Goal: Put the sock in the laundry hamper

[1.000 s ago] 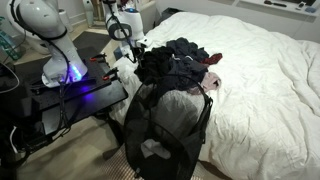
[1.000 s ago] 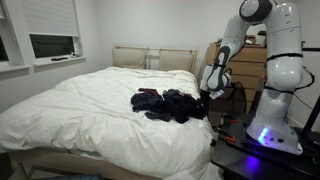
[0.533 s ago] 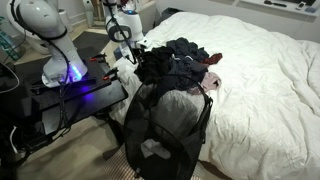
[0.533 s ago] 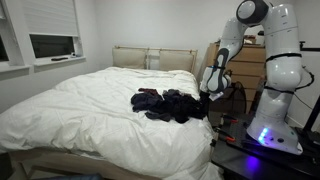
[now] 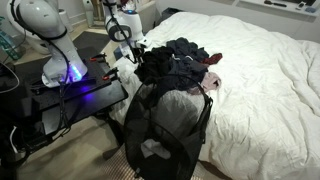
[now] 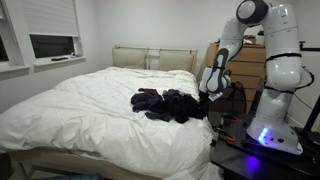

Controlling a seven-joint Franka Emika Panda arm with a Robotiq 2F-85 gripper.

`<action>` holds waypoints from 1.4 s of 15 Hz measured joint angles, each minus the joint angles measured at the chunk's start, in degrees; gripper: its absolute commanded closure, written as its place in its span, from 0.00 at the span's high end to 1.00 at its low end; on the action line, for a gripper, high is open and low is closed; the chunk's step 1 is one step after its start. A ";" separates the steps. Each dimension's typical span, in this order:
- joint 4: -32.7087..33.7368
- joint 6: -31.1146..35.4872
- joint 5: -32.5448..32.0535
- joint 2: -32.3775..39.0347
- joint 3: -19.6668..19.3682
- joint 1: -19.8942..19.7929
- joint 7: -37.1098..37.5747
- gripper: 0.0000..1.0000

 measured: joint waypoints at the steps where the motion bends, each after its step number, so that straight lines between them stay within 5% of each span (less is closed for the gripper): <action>1: 0.00 0.00 0.00 0.00 0.11 -0.03 0.00 0.00; 8: 0.35 -2.29 0.02 -0.82 4.91 -4.82 0.22 0.00; 11: 0.98 -11.73 4.42 -6.69 17.49 -16.19 -0.79 0.00; 15: 5.88 -26.00 25.32 -15.94 33.79 -29.46 -12.81 0.02; 16: 7.66 -30.50 28.70 -18.44 33.95 -30.17 -15.33 0.27; 18: 9.93 -38.03 29.46 -22.81 26.01 -24.80 -16.43 0.31; 21: 10.53 -43.87 24.50 -25.38 12.95 -15.51 -16.10 0.55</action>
